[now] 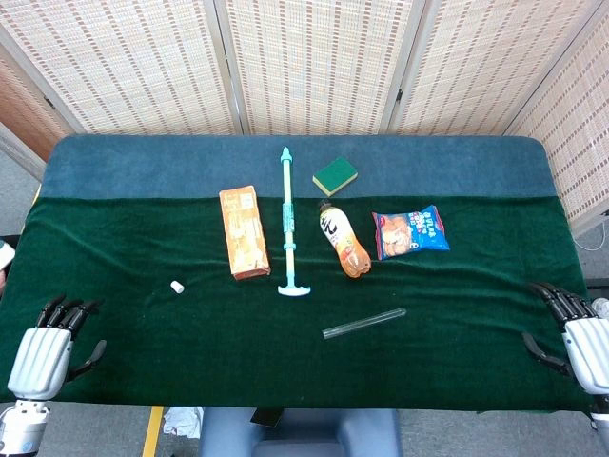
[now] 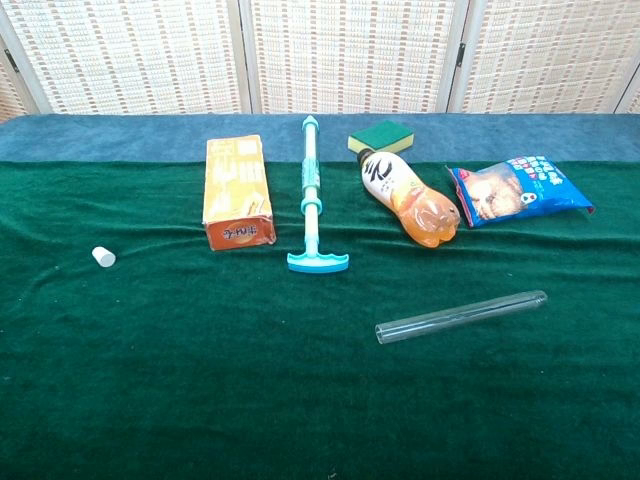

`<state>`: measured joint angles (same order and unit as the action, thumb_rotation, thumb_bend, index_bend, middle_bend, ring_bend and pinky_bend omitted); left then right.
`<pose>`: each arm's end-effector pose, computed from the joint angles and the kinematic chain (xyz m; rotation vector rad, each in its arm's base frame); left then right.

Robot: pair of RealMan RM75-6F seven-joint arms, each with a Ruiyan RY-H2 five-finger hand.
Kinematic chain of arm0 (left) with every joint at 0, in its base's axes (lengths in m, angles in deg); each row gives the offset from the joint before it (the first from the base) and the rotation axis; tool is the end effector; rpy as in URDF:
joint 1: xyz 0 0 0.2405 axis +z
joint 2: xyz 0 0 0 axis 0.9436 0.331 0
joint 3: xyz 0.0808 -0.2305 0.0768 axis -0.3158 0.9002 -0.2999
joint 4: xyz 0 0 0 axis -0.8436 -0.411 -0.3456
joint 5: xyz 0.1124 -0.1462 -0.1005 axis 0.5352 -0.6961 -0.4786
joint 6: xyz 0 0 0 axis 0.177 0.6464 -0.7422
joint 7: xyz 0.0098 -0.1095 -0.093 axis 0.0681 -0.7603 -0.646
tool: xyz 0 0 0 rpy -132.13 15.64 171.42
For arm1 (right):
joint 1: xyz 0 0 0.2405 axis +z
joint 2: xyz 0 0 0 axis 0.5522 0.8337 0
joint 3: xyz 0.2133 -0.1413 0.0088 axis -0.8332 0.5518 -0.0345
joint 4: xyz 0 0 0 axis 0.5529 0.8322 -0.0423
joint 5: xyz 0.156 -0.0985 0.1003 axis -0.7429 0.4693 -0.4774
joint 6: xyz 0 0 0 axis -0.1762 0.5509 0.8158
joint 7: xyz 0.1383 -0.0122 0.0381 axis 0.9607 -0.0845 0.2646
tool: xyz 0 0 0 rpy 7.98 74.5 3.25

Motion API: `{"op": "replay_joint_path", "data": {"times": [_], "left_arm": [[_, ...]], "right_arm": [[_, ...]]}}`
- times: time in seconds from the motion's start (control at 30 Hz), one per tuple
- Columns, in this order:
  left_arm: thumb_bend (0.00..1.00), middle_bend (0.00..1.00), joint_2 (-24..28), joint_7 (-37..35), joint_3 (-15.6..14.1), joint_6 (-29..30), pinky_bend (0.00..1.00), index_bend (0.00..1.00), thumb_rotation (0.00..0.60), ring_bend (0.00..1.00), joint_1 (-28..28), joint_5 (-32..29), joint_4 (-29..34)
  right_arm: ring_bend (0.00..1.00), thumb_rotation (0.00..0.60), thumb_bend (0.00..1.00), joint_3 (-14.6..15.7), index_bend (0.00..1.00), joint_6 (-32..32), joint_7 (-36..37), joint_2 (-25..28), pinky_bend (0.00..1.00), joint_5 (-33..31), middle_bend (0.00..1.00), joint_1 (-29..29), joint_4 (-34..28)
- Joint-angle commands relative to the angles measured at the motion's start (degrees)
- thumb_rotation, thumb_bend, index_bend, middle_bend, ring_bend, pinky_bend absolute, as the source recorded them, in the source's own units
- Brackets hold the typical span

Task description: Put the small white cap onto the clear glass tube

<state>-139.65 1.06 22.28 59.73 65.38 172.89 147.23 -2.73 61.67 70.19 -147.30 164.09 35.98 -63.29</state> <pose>-0.2702 0.1733 0.1352 -1.4571 -0.8328 -0.9968 -0.3140 -0.1585 0.1878 1.4062 -0.9562 1.0591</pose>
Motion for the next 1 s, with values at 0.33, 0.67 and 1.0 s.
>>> {"op": "replay_joint_path", "data": {"times": [0.33, 0.67, 1.0], "left_arm": [[0.40, 0.39, -0.6, -0.5, 0.6, -2.4, 0.23, 0.28, 0.600, 0.28, -2.5, 1.7, -1.8], [0.49, 0.84, -3.0, -0.8, 1.5, -13.0, 0.66, 0.38, 0.600, 0.75, -11.4, 5.0, -7.9], [0.76, 0.94, -5.3, 6.9, 2.7, -29.1, 0.79, 0.26, 0.600, 0.84, -19.4, -3.2, -10.2]], "right_arm": [[0.19, 0.600, 0.41, -0.5, 0.14, -0.2, -0.4, 0.2, 0.22, -0.6, 0.21, 0.1, -0.4], [0.20, 0.600, 0.41, -1.0, 0.14, -0.6, -1.2, 0.6, 0.22, -0.3, 0.22, 0.6, -1.6], [0.22, 0.600, 0.41, -1.1, 0.14, -0.9, -1.4, 0.7, 0.22, -0.6, 0.24, 0.7, -1.7]]}}
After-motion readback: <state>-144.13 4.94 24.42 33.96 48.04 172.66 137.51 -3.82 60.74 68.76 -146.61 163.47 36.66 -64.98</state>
